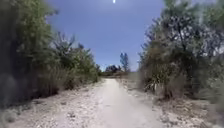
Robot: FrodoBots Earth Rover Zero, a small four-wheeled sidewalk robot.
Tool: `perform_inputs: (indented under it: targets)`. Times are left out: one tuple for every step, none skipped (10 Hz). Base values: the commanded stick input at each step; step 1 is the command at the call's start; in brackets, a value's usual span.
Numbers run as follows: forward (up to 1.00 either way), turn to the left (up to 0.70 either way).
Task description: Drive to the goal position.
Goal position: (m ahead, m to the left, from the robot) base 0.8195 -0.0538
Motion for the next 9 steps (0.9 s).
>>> perform_inputs:
  targets:
    - [0.45, 0.0]
    - [0.45, 0.0]
    - [0.45, 0.0]
    - [0.45, 0.0]
    - [0.45, 0.0]
    - [0.45, 0.0]
    - [0.45, 0.0]
    - [0.45, 0.0]
    - [0.45, 0.0]
